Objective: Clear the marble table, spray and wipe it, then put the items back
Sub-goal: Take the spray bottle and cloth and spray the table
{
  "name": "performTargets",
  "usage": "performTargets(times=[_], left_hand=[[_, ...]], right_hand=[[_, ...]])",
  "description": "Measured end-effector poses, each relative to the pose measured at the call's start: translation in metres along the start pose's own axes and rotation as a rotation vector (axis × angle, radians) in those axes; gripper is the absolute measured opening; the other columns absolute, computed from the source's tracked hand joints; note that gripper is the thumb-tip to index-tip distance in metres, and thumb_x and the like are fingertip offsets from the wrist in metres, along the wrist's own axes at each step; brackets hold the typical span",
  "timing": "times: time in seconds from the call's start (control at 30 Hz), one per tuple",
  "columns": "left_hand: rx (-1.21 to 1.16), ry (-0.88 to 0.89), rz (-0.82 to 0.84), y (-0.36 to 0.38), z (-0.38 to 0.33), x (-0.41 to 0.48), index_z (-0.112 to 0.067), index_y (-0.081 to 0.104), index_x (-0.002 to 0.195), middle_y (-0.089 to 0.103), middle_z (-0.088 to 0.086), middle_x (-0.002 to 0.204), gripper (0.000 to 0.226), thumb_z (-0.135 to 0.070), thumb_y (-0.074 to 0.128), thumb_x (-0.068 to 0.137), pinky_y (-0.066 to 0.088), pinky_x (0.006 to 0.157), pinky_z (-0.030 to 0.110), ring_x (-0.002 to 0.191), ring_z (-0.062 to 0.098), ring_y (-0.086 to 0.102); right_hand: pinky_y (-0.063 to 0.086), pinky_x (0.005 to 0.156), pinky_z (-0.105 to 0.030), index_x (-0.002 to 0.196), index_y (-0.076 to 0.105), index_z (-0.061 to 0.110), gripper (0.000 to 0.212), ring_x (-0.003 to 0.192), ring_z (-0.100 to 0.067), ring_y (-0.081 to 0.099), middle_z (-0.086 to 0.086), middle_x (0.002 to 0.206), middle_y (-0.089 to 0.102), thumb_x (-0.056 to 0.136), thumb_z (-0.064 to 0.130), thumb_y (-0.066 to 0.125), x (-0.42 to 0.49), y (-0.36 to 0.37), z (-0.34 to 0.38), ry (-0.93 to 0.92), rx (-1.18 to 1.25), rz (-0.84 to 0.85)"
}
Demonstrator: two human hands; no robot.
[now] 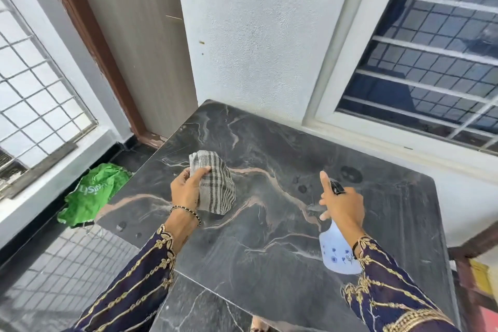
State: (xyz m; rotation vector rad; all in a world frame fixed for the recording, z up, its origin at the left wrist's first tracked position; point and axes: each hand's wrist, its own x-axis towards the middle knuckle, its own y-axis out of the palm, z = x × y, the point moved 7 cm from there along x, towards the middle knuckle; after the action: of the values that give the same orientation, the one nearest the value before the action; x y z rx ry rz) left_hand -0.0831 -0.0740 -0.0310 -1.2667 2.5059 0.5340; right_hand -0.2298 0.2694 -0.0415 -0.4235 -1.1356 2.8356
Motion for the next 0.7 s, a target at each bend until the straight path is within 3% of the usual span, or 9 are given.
performTargets(times=[0.07, 0.17, 0.3, 0.43, 0.53, 0.63, 0.7], left_hand=[[-0.01, 0.008, -0.001, -0.018, -0.002, -0.011, -0.004, 0.069, 0.093, 0.07, 0.02, 0.097, 0.021, -0.013, 0.074, 0.075, 0.055, 0.083, 0.045, 0.084, 0.028, 0.066], [-0.014, 0.018, -0.008, -0.045, -0.005, -0.028, -0.009, 0.07, 0.089, 0.072, 0.017, 0.094, 0.017, -0.015, 0.075, 0.074, 0.056, 0.08, 0.042, 0.082, 0.027, 0.068], [-0.017, 0.038, -0.024, -0.083, -0.007, -0.055, -0.014, 0.068, 0.083, 0.071, 0.006, 0.083, 0.009, -0.015, 0.073, 0.076, 0.055, 0.071, 0.033, 0.071, 0.018, 0.066], [-0.021, 0.056, -0.041, -0.108, -0.005, -0.075, -0.01, 0.068, 0.086, 0.069, 0.003, 0.078, 0.012, -0.013, 0.073, 0.076, 0.055, 0.064, 0.028, 0.063, 0.011, 0.065], [0.005, 0.076, -0.038, -0.117, -0.004, -0.088, -0.013, 0.068, 0.078, 0.07, -0.001, 0.072, 0.006, -0.012, 0.073, 0.076, 0.056, 0.059, 0.023, 0.058, 0.008, 0.066], [0.028, 0.078, -0.006, -0.119, -0.001, -0.098, -0.014, 0.068, 0.079, 0.071, 0.001, 0.076, 0.005, -0.013, 0.073, 0.076, 0.057, 0.064, 0.027, 0.064, 0.013, 0.067], [0.028, 0.073, 0.017, -0.115, 0.002, -0.105, -0.014, 0.068, 0.078, 0.071, 0.0, 0.074, 0.005, -0.012, 0.073, 0.077, 0.057, 0.063, 0.026, 0.063, 0.012, 0.067]], right_hand=[[0.063, 0.068, -0.041, 0.077, 0.071, 0.01, 0.092, 0.047, -0.023, 0.07, -0.003, 0.064, 0.075, 0.07, 0.097, 0.043, -0.022, 0.004, -0.007, 0.006, -0.002, 0.016], [0.062, 0.075, -0.045, 0.082, 0.068, 0.015, 0.104, 0.064, -0.031, 0.073, -0.01, 0.085, 0.074, 0.052, 0.109, 0.033, -0.045, 0.018, -0.025, 0.01, -0.07, 0.057], [0.063, 0.066, -0.044, 0.072, 0.072, 0.01, 0.086, 0.047, -0.03, 0.07, -0.004, 0.065, 0.075, 0.069, 0.093, 0.053, -0.111, 0.024, -0.013, -0.072, -0.023, 0.175], [0.06, 0.073, -0.04, 0.067, 0.072, 0.008, 0.079, 0.04, -0.023, 0.068, 0.0, 0.058, 0.074, 0.077, 0.085, 0.055, -0.152, 0.029, -0.018, -0.133, -0.048, 0.239], [0.058, 0.053, -0.036, 0.058, 0.065, 0.004, 0.085, 0.038, -0.024, 0.062, -0.001, 0.047, 0.066, 0.074, 0.087, 0.056, -0.176, 0.026, -0.028, -0.139, -0.012, 0.193], [0.055, 0.048, -0.036, 0.055, 0.063, 0.007, 0.085, 0.04, -0.027, 0.062, -0.003, 0.047, 0.066, 0.07, 0.091, 0.056, -0.192, 0.02, -0.04, -0.122, 0.001, 0.181], [0.059, 0.053, -0.034, 0.064, 0.07, 0.006, 0.081, 0.038, -0.027, 0.063, 0.0, 0.056, 0.073, 0.077, 0.085, 0.057, -0.199, 0.013, -0.054, -0.075, 0.01, 0.207]])
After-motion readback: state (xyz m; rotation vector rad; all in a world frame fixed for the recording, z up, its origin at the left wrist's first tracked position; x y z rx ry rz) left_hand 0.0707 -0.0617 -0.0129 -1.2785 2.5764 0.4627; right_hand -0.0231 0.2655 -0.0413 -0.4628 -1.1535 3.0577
